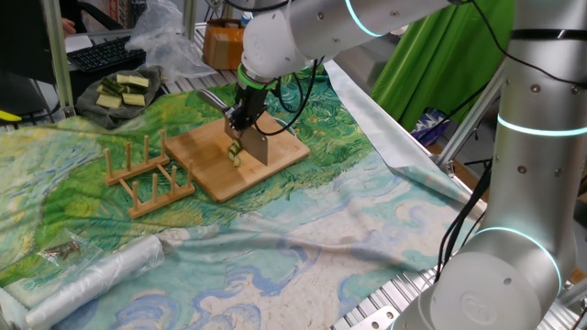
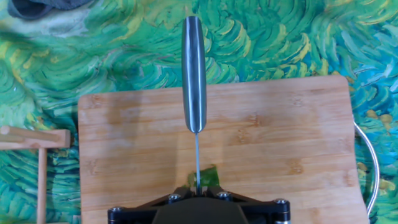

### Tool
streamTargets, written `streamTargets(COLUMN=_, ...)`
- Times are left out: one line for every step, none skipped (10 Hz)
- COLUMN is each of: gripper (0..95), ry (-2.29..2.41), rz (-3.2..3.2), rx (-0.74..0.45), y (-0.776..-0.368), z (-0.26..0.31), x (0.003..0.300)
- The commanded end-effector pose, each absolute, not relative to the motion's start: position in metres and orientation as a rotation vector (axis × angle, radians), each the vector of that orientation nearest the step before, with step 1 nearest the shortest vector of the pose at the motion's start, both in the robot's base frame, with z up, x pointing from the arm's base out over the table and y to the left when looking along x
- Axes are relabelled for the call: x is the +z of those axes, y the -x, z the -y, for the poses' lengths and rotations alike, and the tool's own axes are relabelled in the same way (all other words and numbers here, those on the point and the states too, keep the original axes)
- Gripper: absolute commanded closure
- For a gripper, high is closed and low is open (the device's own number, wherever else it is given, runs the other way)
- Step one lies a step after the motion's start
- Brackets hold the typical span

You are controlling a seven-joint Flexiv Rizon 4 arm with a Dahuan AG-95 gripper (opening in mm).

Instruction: Chop the cucumber into shreds

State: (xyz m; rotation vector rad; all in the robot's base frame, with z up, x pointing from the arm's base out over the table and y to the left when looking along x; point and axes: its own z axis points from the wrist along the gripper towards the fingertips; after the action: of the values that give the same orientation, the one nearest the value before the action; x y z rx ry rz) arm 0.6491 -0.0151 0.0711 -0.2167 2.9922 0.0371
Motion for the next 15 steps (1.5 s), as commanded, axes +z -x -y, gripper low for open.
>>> streamTargets(gripper=95.0, ry=0.214, rz=-2.978, rx=0.045, y=-0.651, z=0.014, x=0.061)
streamTargets(gripper=95.0, ry=0.216, rz=-2.968, rx=0.054, y=-0.651, z=0.013, x=0.048)
streamTargets(gripper=95.0, ry=0.213, rz=-2.955, rx=0.062, y=-0.651, z=0.013, x=0.037)
streamTargets(gripper=95.0, ry=0.210, rz=-2.949, rx=0.066, y=-0.651, z=0.013, x=0.035)
streamTargets(gripper=95.0, ry=0.203, rz=-2.953, rx=0.079, y=-0.651, z=0.012, x=0.036)
streamTargets(gripper=95.0, ry=0.198, rz=-2.960, rx=0.076, y=-0.651, z=0.010, x=0.039)
streamTargets(gripper=95.0, ry=0.196, rz=-2.966, rx=0.061, y=-0.651, z=0.009, x=0.043)
streamTargets(gripper=95.0, ry=0.194, rz=-2.966, rx=0.054, y=-0.651, z=0.009, x=0.044)
streamTargets(gripper=95.0, ry=0.192, rz=-2.967, rx=0.044, y=-0.651, z=0.009, x=0.045)
streamTargets(gripper=95.0, ry=0.191, rz=-2.976, rx=0.036, y=-0.651, z=0.010, x=0.052)
streamTargets(gripper=95.0, ry=0.194, rz=-2.983, rx=0.030, y=-0.650, z=0.010, x=0.057)
streamTargets(gripper=95.0, ry=0.193, rz=-2.986, rx=0.025, y=-0.650, z=0.010, x=0.062)
streamTargets(gripper=95.0, ry=0.194, rz=-2.989, rx=0.025, y=-0.650, z=0.011, x=0.066)
streamTargets(gripper=95.0, ry=0.203, rz=-2.988, rx=0.025, y=-0.650, z=0.012, x=0.070)
streamTargets(gripper=95.0, ry=0.211, rz=-2.987, rx=0.024, y=-0.650, z=0.014, x=0.070)
